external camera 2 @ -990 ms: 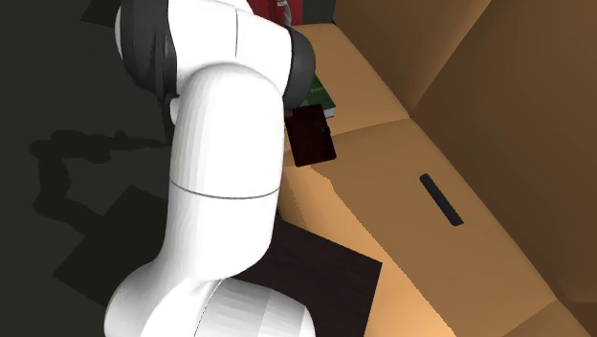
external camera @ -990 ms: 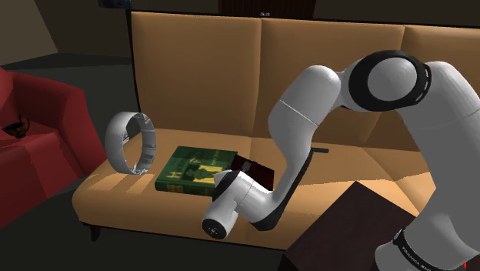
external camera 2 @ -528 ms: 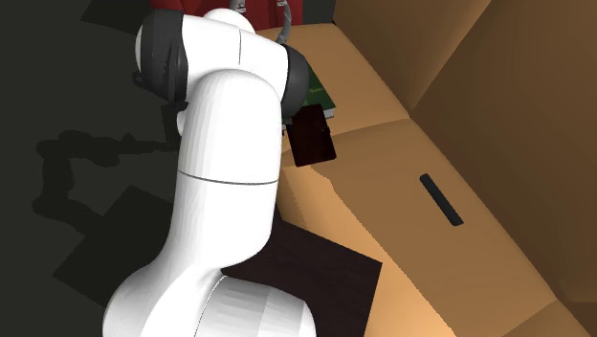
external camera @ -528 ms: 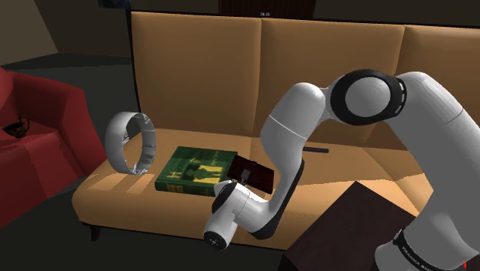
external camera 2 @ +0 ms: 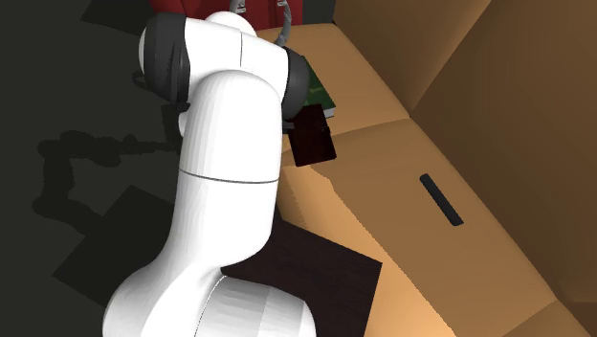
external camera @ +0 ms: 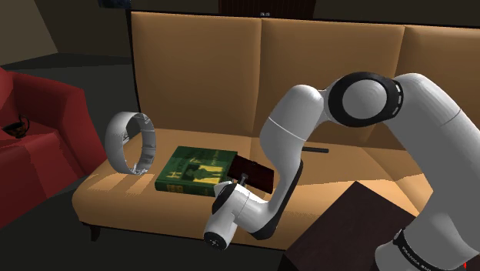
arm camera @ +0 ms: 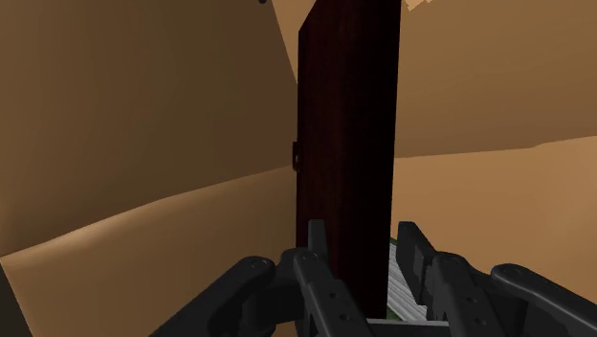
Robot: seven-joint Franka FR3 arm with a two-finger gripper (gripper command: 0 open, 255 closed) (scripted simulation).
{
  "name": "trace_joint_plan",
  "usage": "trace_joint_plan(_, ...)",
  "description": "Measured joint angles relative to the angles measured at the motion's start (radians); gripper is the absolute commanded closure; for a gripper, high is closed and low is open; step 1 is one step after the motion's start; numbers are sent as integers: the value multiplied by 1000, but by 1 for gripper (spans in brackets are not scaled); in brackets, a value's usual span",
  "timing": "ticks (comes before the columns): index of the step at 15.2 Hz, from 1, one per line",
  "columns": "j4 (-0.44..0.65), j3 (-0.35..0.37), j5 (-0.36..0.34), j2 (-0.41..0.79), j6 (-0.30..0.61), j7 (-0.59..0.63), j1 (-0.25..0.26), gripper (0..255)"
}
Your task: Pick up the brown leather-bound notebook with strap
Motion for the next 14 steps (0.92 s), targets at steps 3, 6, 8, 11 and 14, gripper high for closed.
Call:
trace_joint_plan(3,0,0,0,0,0,0,0,255)
trace_joint_plan(6,-10,5,5,-15,0,-5,-4,255)
trace_joint_plan(8,-21,13,14,-34,-1,-13,-9,255)
trace_joint_plan(11,-44,25,25,-73,2,-28,-21,255)
trace_joint_plan(14,-64,38,39,-112,3,-45,-31,255)
